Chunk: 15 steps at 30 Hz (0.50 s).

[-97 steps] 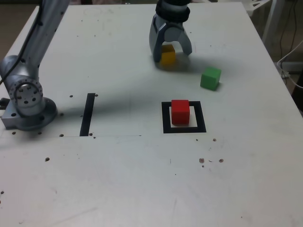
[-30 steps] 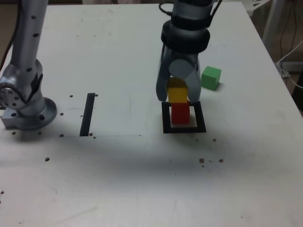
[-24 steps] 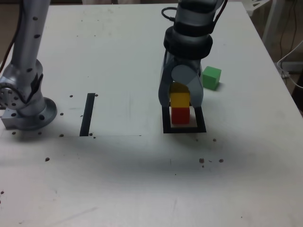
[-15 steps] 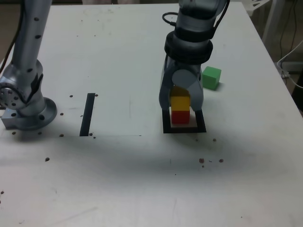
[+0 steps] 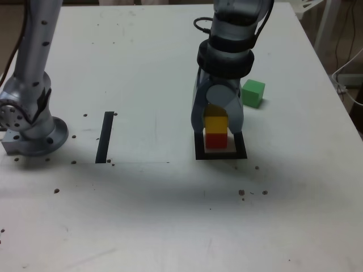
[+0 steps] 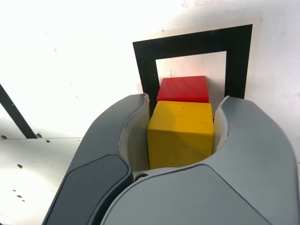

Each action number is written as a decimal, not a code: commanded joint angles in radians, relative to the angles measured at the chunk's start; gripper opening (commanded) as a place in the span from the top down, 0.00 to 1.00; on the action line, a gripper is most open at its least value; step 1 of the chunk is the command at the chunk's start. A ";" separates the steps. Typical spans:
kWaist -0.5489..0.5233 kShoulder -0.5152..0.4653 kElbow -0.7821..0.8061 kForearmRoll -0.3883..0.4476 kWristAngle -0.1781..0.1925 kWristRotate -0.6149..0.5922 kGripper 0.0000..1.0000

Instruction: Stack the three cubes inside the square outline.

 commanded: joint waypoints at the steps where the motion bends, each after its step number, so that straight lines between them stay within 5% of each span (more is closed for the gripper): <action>1: 0.004 0.009 0.013 -0.016 -0.002 0.000 0.43; 6: 0.007 0.006 0.028 -0.031 -0.003 0.003 0.08; 15: 0.007 -0.033 0.050 -0.038 0.021 -0.008 0.01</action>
